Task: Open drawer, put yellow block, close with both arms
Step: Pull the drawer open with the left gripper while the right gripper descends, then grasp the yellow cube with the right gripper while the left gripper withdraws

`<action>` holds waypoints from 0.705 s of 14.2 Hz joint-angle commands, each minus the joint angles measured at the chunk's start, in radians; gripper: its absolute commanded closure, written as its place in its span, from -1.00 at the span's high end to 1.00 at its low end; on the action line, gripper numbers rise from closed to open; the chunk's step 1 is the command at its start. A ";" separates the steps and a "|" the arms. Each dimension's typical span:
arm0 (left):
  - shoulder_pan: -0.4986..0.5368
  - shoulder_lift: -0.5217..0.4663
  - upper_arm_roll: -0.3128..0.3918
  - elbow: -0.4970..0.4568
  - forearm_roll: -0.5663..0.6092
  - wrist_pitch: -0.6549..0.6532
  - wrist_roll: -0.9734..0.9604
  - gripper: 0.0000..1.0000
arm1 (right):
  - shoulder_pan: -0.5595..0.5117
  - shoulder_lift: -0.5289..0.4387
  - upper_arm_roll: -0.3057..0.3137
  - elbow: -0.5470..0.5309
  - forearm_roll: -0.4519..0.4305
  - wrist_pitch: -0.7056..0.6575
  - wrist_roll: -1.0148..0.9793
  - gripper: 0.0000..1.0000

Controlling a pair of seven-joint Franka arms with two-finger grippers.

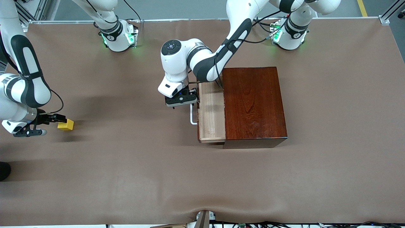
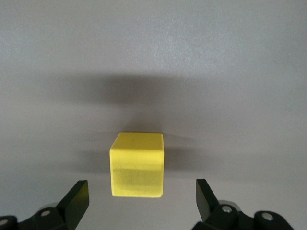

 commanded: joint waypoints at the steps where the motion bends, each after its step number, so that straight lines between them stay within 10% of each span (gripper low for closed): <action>1: -0.003 0.025 -0.003 0.057 -0.021 0.013 -0.014 1.00 | -0.011 0.017 0.015 0.001 -0.017 0.019 0.003 0.88; 10: 0.013 -0.158 0.077 0.043 -0.016 -0.212 0.053 1.00 | -0.008 0.060 0.015 -0.001 -0.011 0.054 0.019 0.60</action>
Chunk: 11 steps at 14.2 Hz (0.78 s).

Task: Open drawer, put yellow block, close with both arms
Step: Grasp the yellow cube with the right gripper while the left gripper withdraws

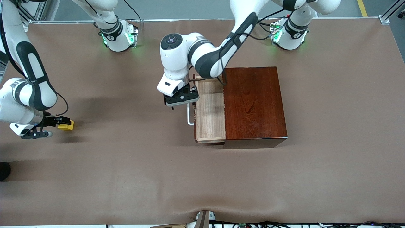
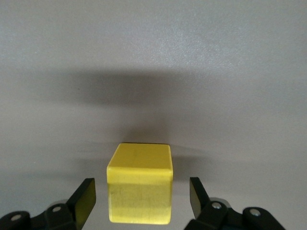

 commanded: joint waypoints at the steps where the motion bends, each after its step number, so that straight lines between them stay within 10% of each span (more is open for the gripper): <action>1: 0.017 -0.123 0.040 -0.029 -0.008 -0.099 0.063 1.00 | -0.010 0.003 0.009 0.000 -0.011 0.010 0.016 0.32; 3: 0.097 -0.208 0.039 -0.043 -0.008 -0.161 0.098 1.00 | -0.008 0.002 0.009 0.000 -0.011 0.007 0.016 -0.16; 11: 0.305 -0.361 0.034 -0.069 -0.017 -0.374 0.380 1.00 | -0.004 -0.020 0.020 0.018 -0.003 -0.094 0.019 -0.81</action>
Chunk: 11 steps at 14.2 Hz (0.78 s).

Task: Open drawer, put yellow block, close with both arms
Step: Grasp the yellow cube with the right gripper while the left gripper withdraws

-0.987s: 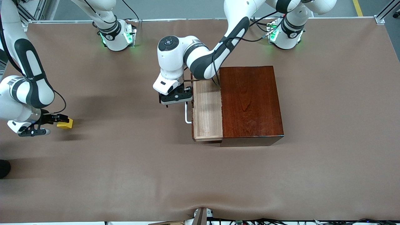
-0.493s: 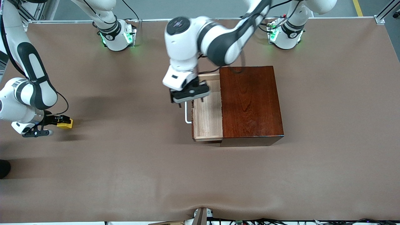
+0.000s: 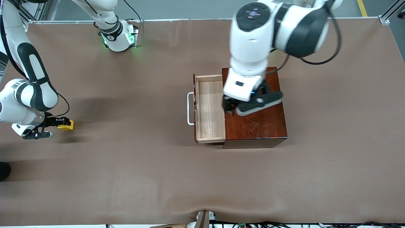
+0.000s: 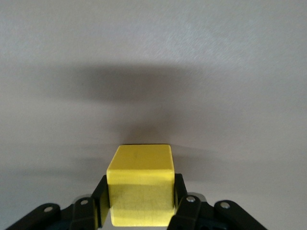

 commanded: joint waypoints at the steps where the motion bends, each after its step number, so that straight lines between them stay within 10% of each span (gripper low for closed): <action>1: 0.049 -0.066 -0.010 -0.060 -0.012 -0.036 0.096 1.00 | 0.003 -0.037 0.014 0.012 0.000 -0.077 0.017 -0.84; 11: 0.328 -0.276 -0.013 -0.287 -0.061 -0.046 0.586 1.00 | 0.172 -0.190 0.018 0.019 0.064 -0.372 0.345 -0.96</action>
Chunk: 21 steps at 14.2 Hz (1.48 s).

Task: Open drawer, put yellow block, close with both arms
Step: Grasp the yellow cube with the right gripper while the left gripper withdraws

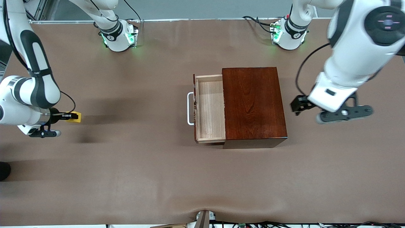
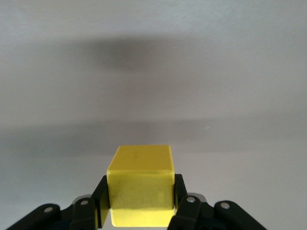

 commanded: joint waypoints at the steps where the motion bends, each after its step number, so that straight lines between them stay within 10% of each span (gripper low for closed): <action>1: 0.057 -0.101 -0.012 -0.113 -0.015 -0.004 0.082 1.00 | 0.053 -0.074 -0.002 -0.014 0.061 -0.068 0.092 -0.96; 21: 0.203 -0.226 -0.013 -0.147 -0.026 -0.176 0.252 1.00 | 0.441 -0.196 -0.002 0.061 0.116 -0.151 0.906 -1.00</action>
